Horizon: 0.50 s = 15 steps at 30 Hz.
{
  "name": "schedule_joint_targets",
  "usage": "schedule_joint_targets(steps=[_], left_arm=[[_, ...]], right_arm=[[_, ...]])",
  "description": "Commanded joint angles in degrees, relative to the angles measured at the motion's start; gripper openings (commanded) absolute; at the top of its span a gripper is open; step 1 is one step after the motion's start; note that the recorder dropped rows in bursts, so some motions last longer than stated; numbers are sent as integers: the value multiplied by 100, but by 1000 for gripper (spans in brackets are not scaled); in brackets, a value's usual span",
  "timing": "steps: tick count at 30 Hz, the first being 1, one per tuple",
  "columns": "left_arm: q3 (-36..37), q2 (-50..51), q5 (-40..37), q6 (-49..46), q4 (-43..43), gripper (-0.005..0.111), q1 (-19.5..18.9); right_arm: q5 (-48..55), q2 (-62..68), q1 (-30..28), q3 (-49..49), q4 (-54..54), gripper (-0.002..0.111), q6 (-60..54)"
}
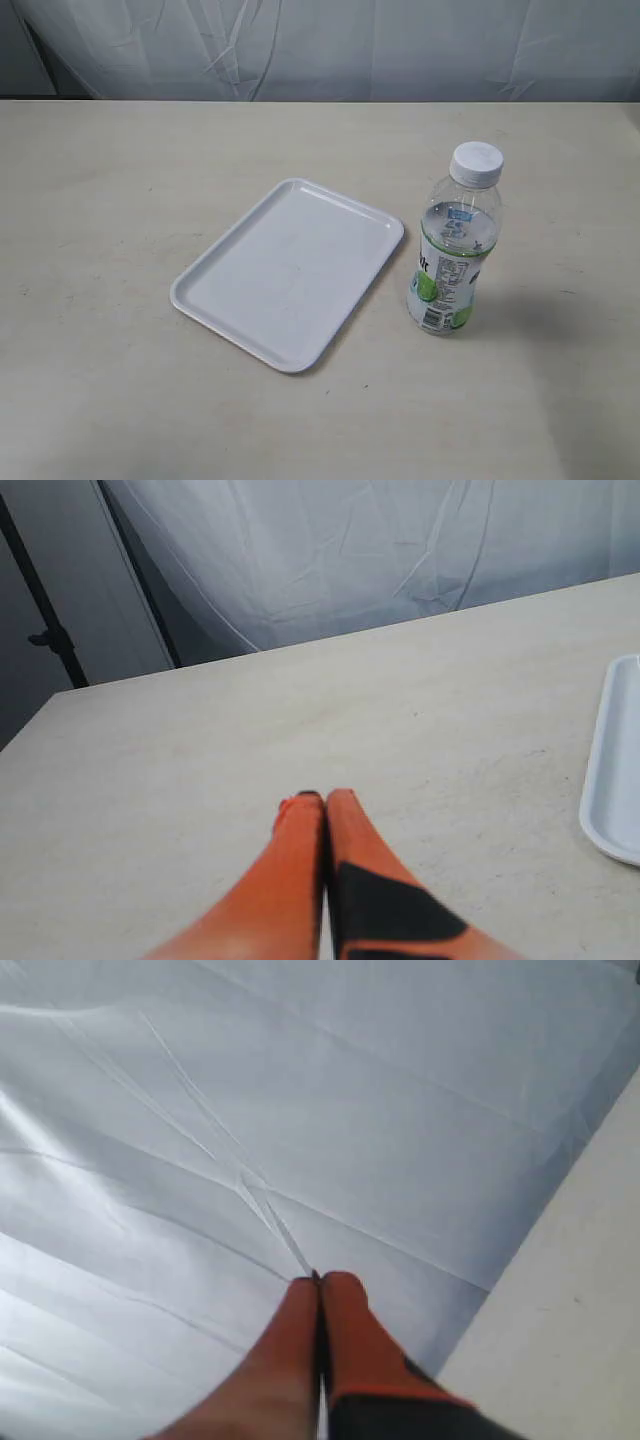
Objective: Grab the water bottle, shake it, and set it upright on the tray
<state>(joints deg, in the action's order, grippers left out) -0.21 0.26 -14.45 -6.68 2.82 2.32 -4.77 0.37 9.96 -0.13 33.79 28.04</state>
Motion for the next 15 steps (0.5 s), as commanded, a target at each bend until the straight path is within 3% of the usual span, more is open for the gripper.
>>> schedule_joint_targets(steps=[1,2,3,5,8,11,12,15], left_arm=[[21,-26,77,16,-13,0,2],[21,-26,77,16,-13,0,2],[21,-26,77,16,-13,0,2],[21,-26,77,16,-13,0,2],[21,-26,77,16,-13,0,2],[21,-26,77,16,-13,0,2],[21,-26,77,16,-13,0,2],[21,-26,77,16,-13,0,2]], right_arm=[[-69,-37,81,-142,180,0,1088],[90,-37,159,-412,-531,-1,974],[360,-37,307,-985,-2197,-1,566],[1076,209,343,-1923,-4366,-1,388],[2853,1914,248,-3048,-5842,-1,309],[3705,3892,271,-3795,-5419,-1,-716],[3649,4191,271,-3834,-5110,-1,-988],[2689,4816,467,-3479,-2874,-1,-2553]])
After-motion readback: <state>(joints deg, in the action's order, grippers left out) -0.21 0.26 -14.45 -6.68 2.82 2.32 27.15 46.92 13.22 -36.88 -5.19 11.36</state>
